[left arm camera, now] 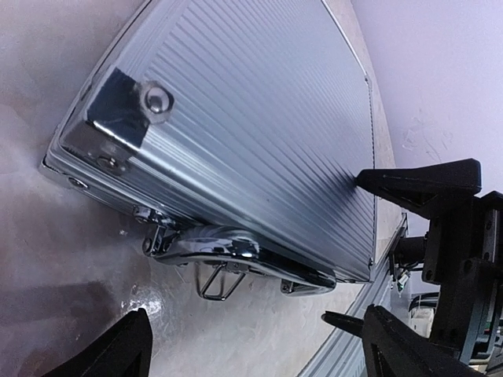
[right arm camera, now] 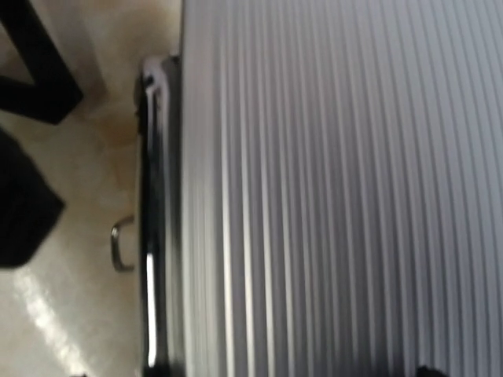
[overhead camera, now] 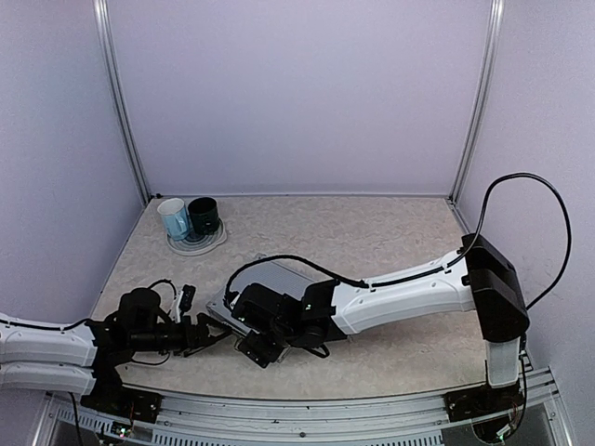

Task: Pack up texas hold em set
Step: Close the middle-side button of the box on the chip case.

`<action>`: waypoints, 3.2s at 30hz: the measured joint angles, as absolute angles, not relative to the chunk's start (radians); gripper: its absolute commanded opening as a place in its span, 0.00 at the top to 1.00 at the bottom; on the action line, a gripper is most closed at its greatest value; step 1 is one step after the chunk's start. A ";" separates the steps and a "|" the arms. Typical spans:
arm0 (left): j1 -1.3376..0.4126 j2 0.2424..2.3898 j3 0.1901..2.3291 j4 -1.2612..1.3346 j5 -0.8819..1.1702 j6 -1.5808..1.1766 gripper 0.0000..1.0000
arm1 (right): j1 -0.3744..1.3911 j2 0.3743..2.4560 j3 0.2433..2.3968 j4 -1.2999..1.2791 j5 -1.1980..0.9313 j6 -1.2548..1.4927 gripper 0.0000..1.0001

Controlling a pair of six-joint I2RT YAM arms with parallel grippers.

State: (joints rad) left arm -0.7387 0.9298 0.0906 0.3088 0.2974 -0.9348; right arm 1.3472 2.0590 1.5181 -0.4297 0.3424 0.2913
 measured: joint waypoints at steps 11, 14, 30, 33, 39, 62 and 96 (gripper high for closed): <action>-0.730 0.978 0.090 0.359 0.311 -0.949 0.08 | 1.348 2.136 1.615 -0.471 0.433 0.270 0.20; -0.731 1.006 0.088 0.416 0.321 -0.958 0.08 | 1.348 2.136 1.614 -0.470 0.433 0.271 0.21; -0.723 1.162 0.051 0.605 0.394 -0.955 0.44 | 1.344 2.110 1.558 -0.403 0.418 0.275 0.24; -0.706 1.158 0.041 0.602 0.408 -0.945 0.48 | 1.341 2.107 1.554 -0.398 0.410 0.275 0.25; -0.680 1.126 0.044 0.551 0.411 -0.900 0.62 | 1.339 2.103 1.550 -0.394 0.399 0.275 0.25; -0.699 1.385 0.173 0.548 0.419 -0.777 0.77 | 1.333 2.097 1.546 -0.396 0.384 0.274 0.26; -0.751 1.420 0.236 0.484 0.392 -0.624 0.84 | 1.323 2.090 1.539 -0.402 0.378 0.274 0.28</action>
